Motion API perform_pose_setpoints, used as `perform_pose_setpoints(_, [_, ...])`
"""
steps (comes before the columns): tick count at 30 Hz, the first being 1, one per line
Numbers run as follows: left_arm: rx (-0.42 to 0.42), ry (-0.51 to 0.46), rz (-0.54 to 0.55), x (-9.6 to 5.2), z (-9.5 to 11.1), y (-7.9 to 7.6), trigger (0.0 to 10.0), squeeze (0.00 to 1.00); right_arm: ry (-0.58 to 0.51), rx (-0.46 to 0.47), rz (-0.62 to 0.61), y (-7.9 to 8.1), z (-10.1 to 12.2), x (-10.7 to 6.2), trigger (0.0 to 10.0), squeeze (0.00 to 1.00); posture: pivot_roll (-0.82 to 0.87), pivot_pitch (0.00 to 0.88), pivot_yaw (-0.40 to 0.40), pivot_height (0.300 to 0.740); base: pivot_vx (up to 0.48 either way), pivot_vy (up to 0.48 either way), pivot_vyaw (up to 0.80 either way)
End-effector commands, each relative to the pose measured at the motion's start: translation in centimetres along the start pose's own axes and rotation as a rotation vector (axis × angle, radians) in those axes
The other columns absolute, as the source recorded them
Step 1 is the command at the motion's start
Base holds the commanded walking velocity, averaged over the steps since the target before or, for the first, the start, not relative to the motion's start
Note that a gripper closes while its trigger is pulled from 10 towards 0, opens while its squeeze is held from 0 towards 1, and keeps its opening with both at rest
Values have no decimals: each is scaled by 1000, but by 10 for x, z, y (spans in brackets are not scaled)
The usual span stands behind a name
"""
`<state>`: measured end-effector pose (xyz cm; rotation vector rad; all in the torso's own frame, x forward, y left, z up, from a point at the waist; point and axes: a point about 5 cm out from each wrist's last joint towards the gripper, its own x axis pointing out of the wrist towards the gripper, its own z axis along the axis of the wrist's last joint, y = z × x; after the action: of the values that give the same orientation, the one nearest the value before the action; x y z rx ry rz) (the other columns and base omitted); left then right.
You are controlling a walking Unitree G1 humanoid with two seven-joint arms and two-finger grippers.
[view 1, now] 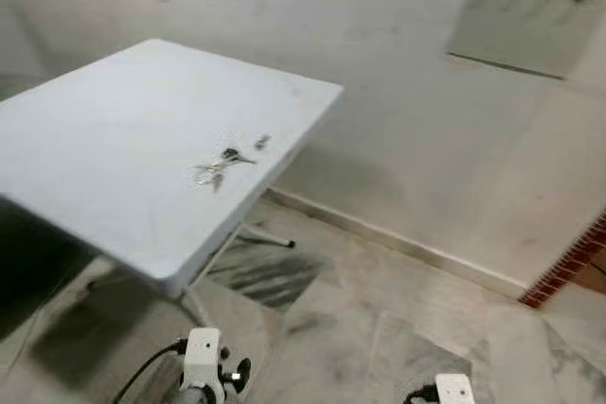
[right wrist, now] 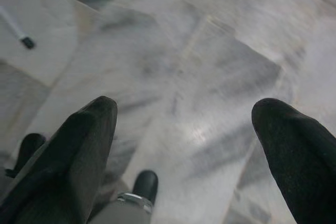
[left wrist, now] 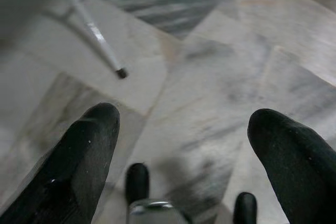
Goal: Hang keys on a hook
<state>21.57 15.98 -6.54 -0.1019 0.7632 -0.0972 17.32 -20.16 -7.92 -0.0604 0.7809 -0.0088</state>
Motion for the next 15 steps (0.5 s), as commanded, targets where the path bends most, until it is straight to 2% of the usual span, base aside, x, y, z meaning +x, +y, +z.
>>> perform_pose_setpoints(1, [14,5,-4,0,-1,-2,10000,0,23,-3,-18,-5,-6,-2,10000,0,-4,0,-23,740,0,0,800])
perform_pose_setpoints(15, [7,2,-3,0,-2,-3,10000,0,19,-5,-22,-4,-6,-3,10000,0,-4,0,-24,740,0,0,800])
